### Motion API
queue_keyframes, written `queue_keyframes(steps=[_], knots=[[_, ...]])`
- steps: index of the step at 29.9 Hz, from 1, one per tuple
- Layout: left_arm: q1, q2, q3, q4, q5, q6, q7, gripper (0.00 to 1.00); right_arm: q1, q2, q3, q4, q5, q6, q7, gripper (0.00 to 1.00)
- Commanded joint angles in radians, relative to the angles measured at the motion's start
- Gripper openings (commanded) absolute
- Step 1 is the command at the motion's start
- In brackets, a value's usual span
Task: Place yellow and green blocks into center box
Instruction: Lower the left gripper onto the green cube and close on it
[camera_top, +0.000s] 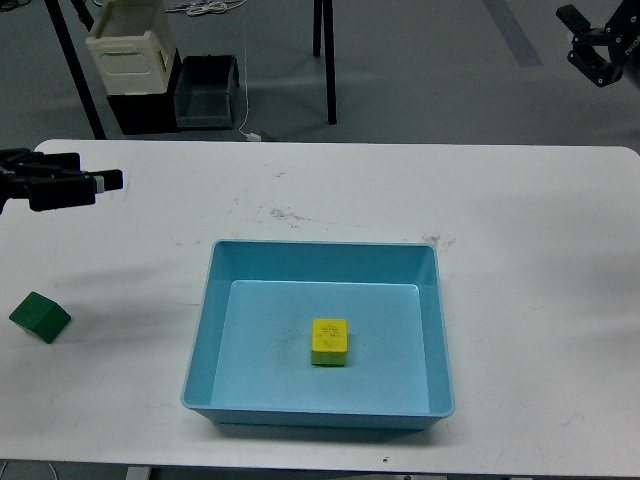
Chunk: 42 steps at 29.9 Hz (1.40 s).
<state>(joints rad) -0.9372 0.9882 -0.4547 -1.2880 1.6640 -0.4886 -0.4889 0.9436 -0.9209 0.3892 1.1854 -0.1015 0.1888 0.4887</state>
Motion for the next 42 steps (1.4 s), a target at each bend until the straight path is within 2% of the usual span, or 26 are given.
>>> queue_keyframes(steps=[1,9,16,27,42], knots=[[-0.060,0.003,0.148,-0.002,0.138,0.000,0.000,0.99,-0.051,-0.053,0.010,0.031,0.002,0.063,0.000,1.00],[-0.061,-0.002,0.255,0.007,0.260,0.000,0.000,0.99,-0.109,-0.055,0.010,0.029,0.000,0.069,0.000,1.00],[-0.064,-0.013,0.372,0.067,0.348,0.000,0.000,0.99,-0.112,-0.050,0.010,0.031,0.000,0.067,0.000,1.00],[-0.055,-0.043,0.416,0.191,0.361,0.000,0.000,0.99,-0.132,-0.049,0.010,0.033,0.000,0.067,0.000,1.00],[-0.054,-0.114,0.472,0.303,0.350,0.012,0.000,0.99,-0.155,-0.044,0.010,0.033,0.000,0.067,0.000,1.00]])
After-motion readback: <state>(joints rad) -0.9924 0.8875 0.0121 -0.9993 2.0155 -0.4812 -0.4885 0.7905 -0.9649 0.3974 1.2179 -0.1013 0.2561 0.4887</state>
